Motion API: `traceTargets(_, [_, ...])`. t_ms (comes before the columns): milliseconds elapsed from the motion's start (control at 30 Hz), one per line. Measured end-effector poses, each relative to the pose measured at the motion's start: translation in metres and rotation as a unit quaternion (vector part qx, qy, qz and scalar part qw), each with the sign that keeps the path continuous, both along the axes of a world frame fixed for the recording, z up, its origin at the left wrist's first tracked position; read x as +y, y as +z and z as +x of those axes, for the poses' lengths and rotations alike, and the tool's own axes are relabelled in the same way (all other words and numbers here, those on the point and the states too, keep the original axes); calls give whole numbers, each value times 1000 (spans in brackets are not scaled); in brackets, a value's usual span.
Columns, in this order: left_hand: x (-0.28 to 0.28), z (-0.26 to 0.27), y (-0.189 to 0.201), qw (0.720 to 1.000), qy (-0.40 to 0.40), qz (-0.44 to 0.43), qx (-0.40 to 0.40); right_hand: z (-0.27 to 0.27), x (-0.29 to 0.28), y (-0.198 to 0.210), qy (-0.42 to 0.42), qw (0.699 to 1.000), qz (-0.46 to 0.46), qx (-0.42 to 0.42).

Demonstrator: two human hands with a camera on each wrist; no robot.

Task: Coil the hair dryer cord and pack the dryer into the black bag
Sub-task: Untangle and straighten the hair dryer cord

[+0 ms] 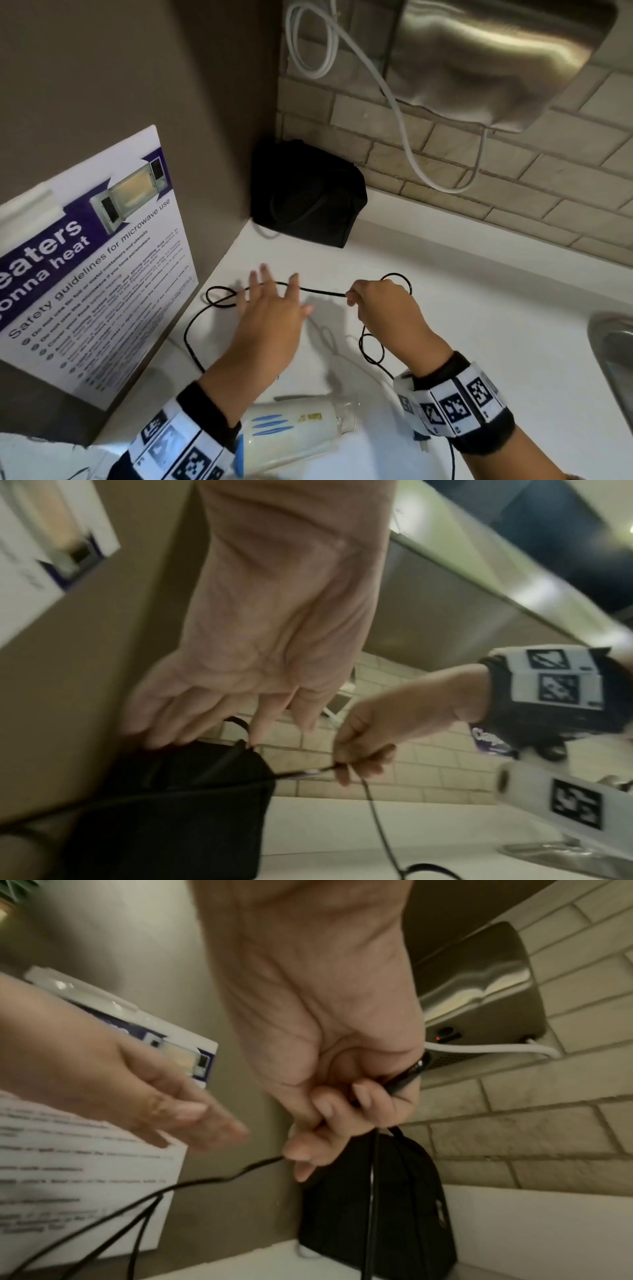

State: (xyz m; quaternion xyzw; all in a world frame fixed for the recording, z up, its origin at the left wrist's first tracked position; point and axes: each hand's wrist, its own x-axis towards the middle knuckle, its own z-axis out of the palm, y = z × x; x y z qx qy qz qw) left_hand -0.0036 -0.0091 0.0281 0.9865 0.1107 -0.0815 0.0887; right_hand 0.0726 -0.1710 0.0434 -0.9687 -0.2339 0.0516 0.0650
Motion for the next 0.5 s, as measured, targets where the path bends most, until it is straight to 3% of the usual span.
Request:
traceTargets(133, [-18,9,2,982,-100,-131,-94,-18,14,17,116,992,16,38])
traceTargets(233, [-12,7,5,947,-44,-298,-111,-23,13,21,133,990,47,8])
traceTargets(500, [7,-1,8,870,-13,-466,-161,-6,7,8,156,976,149,20])
